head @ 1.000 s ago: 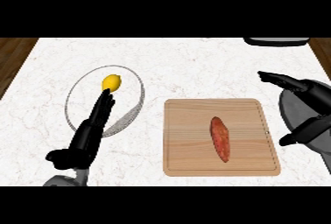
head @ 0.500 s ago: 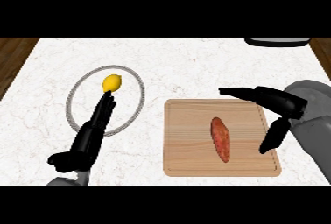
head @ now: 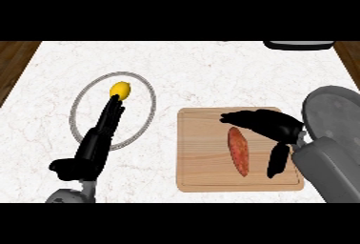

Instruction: Pick the sweet potato from the cutting board and place it in the pan

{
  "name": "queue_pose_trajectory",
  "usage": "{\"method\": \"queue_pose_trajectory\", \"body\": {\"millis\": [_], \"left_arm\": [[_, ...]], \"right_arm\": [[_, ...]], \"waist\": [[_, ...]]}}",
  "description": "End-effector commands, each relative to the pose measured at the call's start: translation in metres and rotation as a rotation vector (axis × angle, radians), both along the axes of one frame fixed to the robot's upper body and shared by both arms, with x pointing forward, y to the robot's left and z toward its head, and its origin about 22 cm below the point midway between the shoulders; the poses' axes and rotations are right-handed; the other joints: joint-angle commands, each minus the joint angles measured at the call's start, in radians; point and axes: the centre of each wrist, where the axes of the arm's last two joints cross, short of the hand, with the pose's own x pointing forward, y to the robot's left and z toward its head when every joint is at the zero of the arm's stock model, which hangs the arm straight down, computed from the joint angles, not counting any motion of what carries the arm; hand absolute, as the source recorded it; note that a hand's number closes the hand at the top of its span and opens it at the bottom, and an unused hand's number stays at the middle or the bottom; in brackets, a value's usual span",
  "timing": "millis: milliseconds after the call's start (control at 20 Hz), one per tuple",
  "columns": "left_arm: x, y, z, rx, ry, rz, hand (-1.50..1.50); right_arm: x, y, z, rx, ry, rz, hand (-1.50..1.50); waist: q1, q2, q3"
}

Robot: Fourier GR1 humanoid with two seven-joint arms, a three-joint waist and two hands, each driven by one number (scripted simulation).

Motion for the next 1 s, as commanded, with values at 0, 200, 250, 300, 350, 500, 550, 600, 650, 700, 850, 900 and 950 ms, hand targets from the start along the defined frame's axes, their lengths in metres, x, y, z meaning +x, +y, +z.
{"method": "queue_pose_trajectory", "body": {"millis": [0,200,250,300,350,500,550,600,650,700,850,900,950], "left_arm": [[0.006,0.007,-0.006,-0.008,0.000,0.000,0.00],[0.005,0.003,-0.006,-0.011,-0.004,0.010,0.00],[-0.009,-0.003,-0.007,-0.015,-0.007,0.008,0.00],[-0.013,-0.015,0.010,-0.002,0.005,-0.006,0.00],[-0.011,-0.011,0.009,-0.002,0.008,0.004,0.00],[-0.010,-0.008,0.018,-0.015,-0.012,-0.008,0.00],[-0.007,0.010,0.003,0.007,-0.006,-0.009,0.00],[-0.010,0.005,0.007,0.005,0.000,-0.008,0.00],[-0.013,-0.006,0.000,-0.005,-0.001,0.003,0.00],[0.009,-0.001,0.012,0.004,-0.008,0.010,0.00],[-0.001,-0.008,-0.002,0.005,0.008,0.009,0.00],[-0.008,-0.002,-0.008,-0.001,0.001,-0.005,0.00],[-0.006,-0.014,-0.007,-0.004,0.011,0.010,0.00]], "right_arm": [[-0.010,-0.006,-0.016,-0.026,0.020,0.001,-1.50],[-0.009,-0.001,-0.017,-0.051,0.011,-0.015,-1.50],[-0.009,0.007,-0.032,-0.025,0.016,-0.033,-1.50],[0.001,0.002,-0.020,-0.028,0.019,-0.036,-1.50],[-0.010,-0.017,-0.024,-0.023,0.015,-0.055,-1.50],[-0.005,0.007,-0.035,0.028,0.016,-0.064,-1.50],[-0.010,0.004,-0.038,0.016,0.024,-0.059,-1.50],[0.007,0.014,-0.044,0.017,0.043,-0.074,-1.50],[-0.010,0.002,-0.036,0.015,0.030,-0.060,-1.50],[-0.001,0.008,-0.058,0.025,0.029,-0.064,-1.50],[-0.004,0.018,-0.064,-0.007,0.057,-0.063,-1.50],[0.001,0.029,-0.068,-0.019,0.047,-0.057,-1.50],[0.010,0.021,-0.069,-0.020,0.047,-0.065,-1.50]], "waist": [[-0.003,0.000,0.000],[-0.001,0.000,0.000],[0.001,0.000,0.000],[0.002,0.000,0.000],[-0.001,0.000,0.000],[0.001,0.000,0.000],[-0.001,0.000,0.000],[0.003,0.001,0.000],[-0.002,0.000,0.000],[0.001,0.001,0.000],[0.000,0.001,0.000],[0.003,0.001,0.000],[0.003,0.001,0.000]]}}
